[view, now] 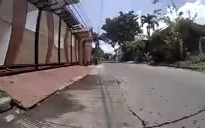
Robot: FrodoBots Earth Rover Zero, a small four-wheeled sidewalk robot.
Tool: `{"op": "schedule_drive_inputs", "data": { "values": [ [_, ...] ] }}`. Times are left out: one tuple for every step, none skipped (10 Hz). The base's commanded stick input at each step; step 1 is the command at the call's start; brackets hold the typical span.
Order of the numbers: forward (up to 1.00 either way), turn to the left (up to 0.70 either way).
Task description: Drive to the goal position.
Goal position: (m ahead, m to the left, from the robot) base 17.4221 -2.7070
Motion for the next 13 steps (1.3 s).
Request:
{"op": "schedule_drive_inputs", "data": {
  "values": [
    [1.00,-0.01],
    [1.00,-0.01],
    [1.00,-0.01],
    [1.00,-0.01],
    [1.00,-0.01],
    [1.00,-0.01],
    [1.00,-0.01],
    [1.00,-0.01],
    [1.00,-0.08],
    [1.00,-0.26],
    [1.00,-0.41],
    [1.00,-0.41],
    [1.00,-0.31]
  ]
}}
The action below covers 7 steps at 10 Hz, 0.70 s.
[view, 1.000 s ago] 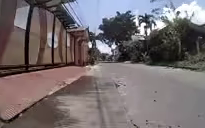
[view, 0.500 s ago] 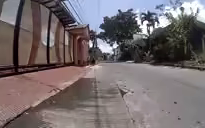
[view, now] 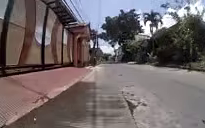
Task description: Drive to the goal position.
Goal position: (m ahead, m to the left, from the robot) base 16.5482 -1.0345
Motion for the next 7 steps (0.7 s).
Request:
{"op": "schedule_drive_inputs", "data": {
  "values": [
    [1.00,-0.01],
    [1.00,-0.01],
    [1.00,-0.01],
    [1.00,-0.01],
    [1.00,-0.01],
    [1.00,-0.01],
    [1.00,-0.01]
  ]
}}
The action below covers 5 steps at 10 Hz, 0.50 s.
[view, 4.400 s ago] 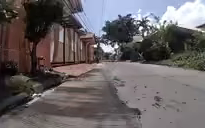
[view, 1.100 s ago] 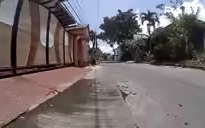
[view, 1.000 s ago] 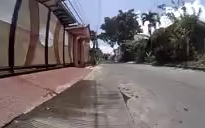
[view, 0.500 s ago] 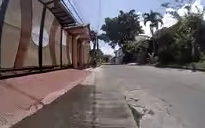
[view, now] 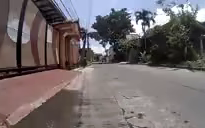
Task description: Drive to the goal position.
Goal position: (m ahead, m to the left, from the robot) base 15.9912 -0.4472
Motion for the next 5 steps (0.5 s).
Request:
{"op": "schedule_drive_inputs", "data": {
  "values": [
    [1.00,-0.01],
    [1.00,-0.01],
    [1.00,-0.01],
    [1.00,-0.01],
    [1.00,-0.01]
  ]
}}
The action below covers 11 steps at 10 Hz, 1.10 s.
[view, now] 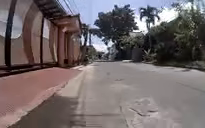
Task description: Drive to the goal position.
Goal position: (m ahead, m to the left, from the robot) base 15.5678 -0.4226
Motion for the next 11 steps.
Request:
{"op": "schedule_drive_inputs", "data": {
  "values": [
    [1.00,-0.01],
    [1.00,-0.01],
    [1.00,-0.01],
    [1.00,-0.01],
    [1.00,-0.01],
    [1.00,-0.01],
    [1.00,-0.01],
    [1.00,-0.01],
    [1.00,-0.01],
    [1.00,-0.01],
    [1.00,-0.01]
  ]
}}
